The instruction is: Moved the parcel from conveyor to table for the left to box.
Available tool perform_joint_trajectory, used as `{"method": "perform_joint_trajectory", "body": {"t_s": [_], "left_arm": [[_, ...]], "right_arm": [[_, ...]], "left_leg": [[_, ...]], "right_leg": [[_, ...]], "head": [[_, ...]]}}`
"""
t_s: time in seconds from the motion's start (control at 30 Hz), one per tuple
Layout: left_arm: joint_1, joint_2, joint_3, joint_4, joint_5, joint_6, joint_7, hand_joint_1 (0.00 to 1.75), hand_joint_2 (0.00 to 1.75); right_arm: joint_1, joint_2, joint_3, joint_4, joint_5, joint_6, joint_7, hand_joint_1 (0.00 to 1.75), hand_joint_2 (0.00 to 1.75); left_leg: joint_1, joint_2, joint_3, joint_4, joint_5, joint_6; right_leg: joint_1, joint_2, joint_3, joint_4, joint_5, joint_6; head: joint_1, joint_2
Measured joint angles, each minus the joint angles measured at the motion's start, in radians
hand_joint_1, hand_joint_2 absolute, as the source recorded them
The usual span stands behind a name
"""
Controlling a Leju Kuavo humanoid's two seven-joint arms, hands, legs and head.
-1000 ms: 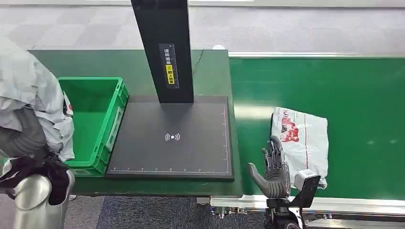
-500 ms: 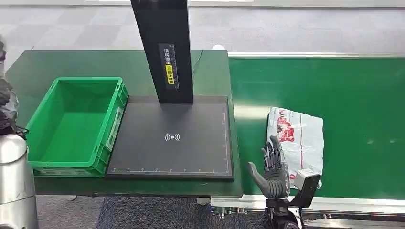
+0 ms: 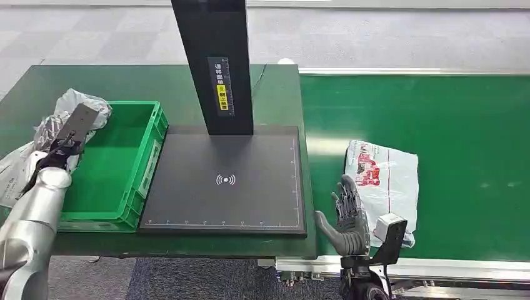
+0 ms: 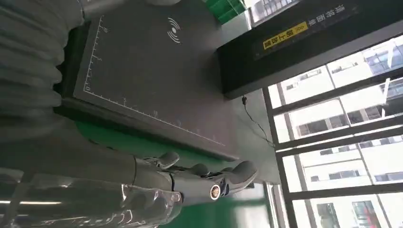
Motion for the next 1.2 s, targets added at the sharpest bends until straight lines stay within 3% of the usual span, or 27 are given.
{"method": "perform_joint_trajectory", "body": {"t_s": [0.03, 0.07, 0.1, 0.23, 0.43, 0.6, 0.7, 0.83, 1.03, 1.2], "left_arm": [[-0.012, -0.002, -0.01, 0.025, -0.005, -0.019, 0.013, 0.17, 1.75], [-0.022, -0.005, -0.018, 0.047, -0.009, -0.04, 0.022, 0.17, 1.75], [-0.032, -0.008, -0.024, 0.064, -0.01, -0.054, 0.029, 0.0, 1.75], [-0.071, -0.023, -0.046, 0.115, 0.001, -0.096, 0.026, 0.0, 1.75], [-0.103, -0.038, -0.026, 0.082, 0.223, -0.182, -0.107, 0.0, 1.75], [-0.072, -0.039, -0.026, -0.109, 0.437, -0.246, -0.118, 0.0, 1.75], [-0.009, -0.041, -0.028, -0.286, 0.543, -0.183, -0.141, 0.0, 1.75], [0.152, -0.07, -0.027, -0.587, 0.683, -0.081, -0.226, 0.0, 1.75], [0.602, -0.228, -0.076, -0.99, 0.713, -0.075, -0.438, 0.0, 1.75], [0.869, -0.335, -0.164, -1.099, 0.745, -0.088, -0.425, 0.0, 1.75]], "right_arm": [[-0.003, 0.001, 0.0, 0.003, 0.0, 0.0, 0.001, 0.0, 1.75], [-0.007, 0.001, 0.0, 0.005, 0.001, 0.0, 0.003, 0.0, 1.75], [-0.01, 0.002, 0.0, 0.008, 0.002, 0.0, 0.005, 0.0, 1.75], [-0.019, 0.002, -0.003, 0.013, 0.004, 0.0, 0.01, 0.0, 1.75], [-0.017, 0.002, -0.011, 0.013, 0.01, -0.002, 0.016, 0.0, 1.75], [-0.004, 0.002, -0.021, 0.013, 0.021, 0.0, 0.009, 0.0, 1.75], [-0.001, 0.006, -0.029, 0.013, 0.026, 0.0, 0.002, 0.0, 1.75], [-0.002, 0.016, -0.039, 0.013, 0.025, -0.01, -0.012, 0.0, 1.75], [-0.004, 0.028, -0.046, 0.017, 0.056, -0.025, -0.035, 0.0, 1.75], [-0.026, 0.029, -0.039, 0.018, 0.12, -0.027, -0.031, 0.0, 1.75]], "left_leg": [[0.0, 0.0, 0.0, 0.0, 0.0, 0.0], [0.0, 0.0, 0.0, 0.0, 0.0, 0.0], [0.0, 0.0, 0.0, 0.0, 0.0, 0.0], [0.0, 0.0, 0.0, 0.0, 0.0, 0.0], [0.0, 0.0, 0.0, 0.0, 0.0, 0.0], [0.0, 0.0, -0.001, 0.0, 0.0, 0.0], [0.0, 0.001, -0.001, 0.0, 0.0, 0.0], [-0.001, 0.001, 0.0, 0.0, -0.001, 0.0], [-0.003, 0.004, 0.001, 0.0, -0.005, 0.001], [-0.003, 0.003, 0.001, 0.0, -0.006, 0.003]], "right_leg": [[0.0, 0.0, 0.0, 0.0, 0.0, 0.0], [0.0, 0.0, 0.0, 0.0, 0.0, 0.0], [0.0, 0.0, 0.0, 0.0, 0.0, 0.0], [0.0, 0.0, 0.0, 0.0, 0.0, 0.0], [0.0, 0.0, 0.0, 0.0, 0.0, 0.0], [0.0, 0.0, 0.0, 0.0, 0.0, 0.0], [0.0, 0.001, -0.001, 0.0, 0.0, 0.0], [-0.001, 0.001, -0.001, 0.0, 0.0, 0.0], [-0.003, 0.004, 0.0, -0.001, -0.002, 0.001], [-0.003, 0.004, 0.0, -0.002, -0.003, 0.003]], "head": [[0.0, 0.0], [0.0, 0.0], [0.0, 0.0], [0.0, 0.0], [0.0, 0.0], [0.0, 0.0], [0.0, 0.0], [0.0, 0.0], [0.002, 0.0], [0.002, 0.0]]}}
